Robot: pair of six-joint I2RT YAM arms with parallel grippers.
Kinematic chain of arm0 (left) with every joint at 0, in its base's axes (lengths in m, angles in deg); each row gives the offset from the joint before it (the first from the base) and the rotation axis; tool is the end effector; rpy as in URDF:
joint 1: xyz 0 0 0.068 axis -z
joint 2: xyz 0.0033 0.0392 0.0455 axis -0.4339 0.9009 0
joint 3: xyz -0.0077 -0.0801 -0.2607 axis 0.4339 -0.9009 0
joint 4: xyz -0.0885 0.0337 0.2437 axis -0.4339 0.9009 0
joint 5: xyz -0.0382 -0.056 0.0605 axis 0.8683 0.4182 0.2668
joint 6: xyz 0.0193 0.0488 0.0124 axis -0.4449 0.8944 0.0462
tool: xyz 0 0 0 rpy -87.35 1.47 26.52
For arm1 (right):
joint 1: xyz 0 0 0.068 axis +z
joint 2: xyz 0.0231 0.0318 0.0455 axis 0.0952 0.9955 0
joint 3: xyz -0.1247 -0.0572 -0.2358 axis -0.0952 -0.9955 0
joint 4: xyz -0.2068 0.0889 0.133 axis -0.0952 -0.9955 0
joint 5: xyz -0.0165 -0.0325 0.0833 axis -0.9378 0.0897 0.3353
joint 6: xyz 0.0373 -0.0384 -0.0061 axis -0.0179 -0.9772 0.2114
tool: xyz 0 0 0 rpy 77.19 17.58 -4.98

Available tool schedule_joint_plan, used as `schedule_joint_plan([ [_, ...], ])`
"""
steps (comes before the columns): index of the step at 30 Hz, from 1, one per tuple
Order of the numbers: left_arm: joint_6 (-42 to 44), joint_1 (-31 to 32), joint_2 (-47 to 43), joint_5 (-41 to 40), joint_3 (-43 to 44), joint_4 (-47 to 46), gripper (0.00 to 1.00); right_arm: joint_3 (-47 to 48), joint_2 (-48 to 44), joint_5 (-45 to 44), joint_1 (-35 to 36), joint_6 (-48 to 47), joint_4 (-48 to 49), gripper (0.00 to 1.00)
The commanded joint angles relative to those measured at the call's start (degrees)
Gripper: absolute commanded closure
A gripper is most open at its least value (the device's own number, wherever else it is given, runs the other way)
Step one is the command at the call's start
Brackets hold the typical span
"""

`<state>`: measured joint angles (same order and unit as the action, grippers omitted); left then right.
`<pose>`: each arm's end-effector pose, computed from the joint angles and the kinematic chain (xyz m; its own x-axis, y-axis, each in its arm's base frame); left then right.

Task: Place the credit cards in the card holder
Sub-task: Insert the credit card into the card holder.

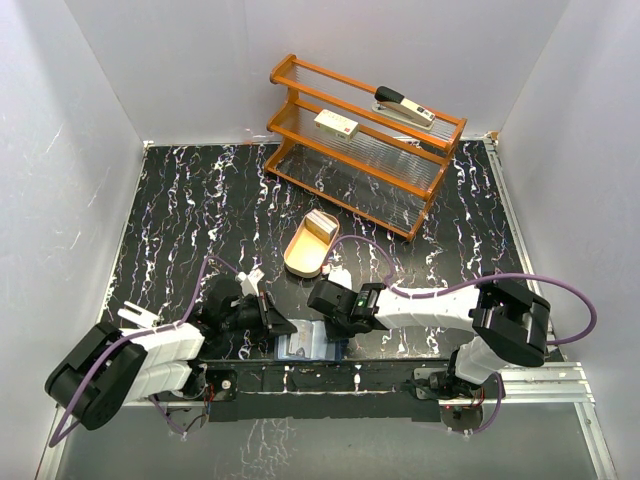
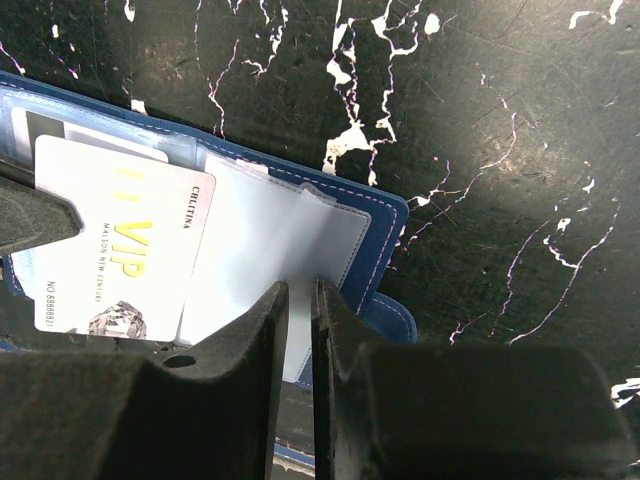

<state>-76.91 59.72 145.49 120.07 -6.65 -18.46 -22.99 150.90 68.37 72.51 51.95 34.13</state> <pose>0.1299 -0.1109 0.1178 -0.9457 -0.2395 -0.2196 0.0945 0.4440 -0.8910 0.1122 0.2509 0.1657 -0.9342 -0.1548 -0.3213 -0.2275 0.9525 0.2025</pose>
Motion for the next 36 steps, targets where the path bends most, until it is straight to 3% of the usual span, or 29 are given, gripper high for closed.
schedule_joint_plan([
  [1,0.4,0.4,0.9,-0.8,-0.8,-2.4,1.00,-1.6,0.2,-1.6,0.3,0.5,1.9,0.87],
  [21,0.8,2.1,5.4,-3.2,0.5,-3.5,1.00,-2.0,0.0,-1.2,0.4,0.8,2.4,0.87],
  [36,-1.0,3.4,2.1,-10.0,0.7,0.0,1.00,-2.8,-0.2,-1.3,1.0,2.1,3.3,0.87],
])
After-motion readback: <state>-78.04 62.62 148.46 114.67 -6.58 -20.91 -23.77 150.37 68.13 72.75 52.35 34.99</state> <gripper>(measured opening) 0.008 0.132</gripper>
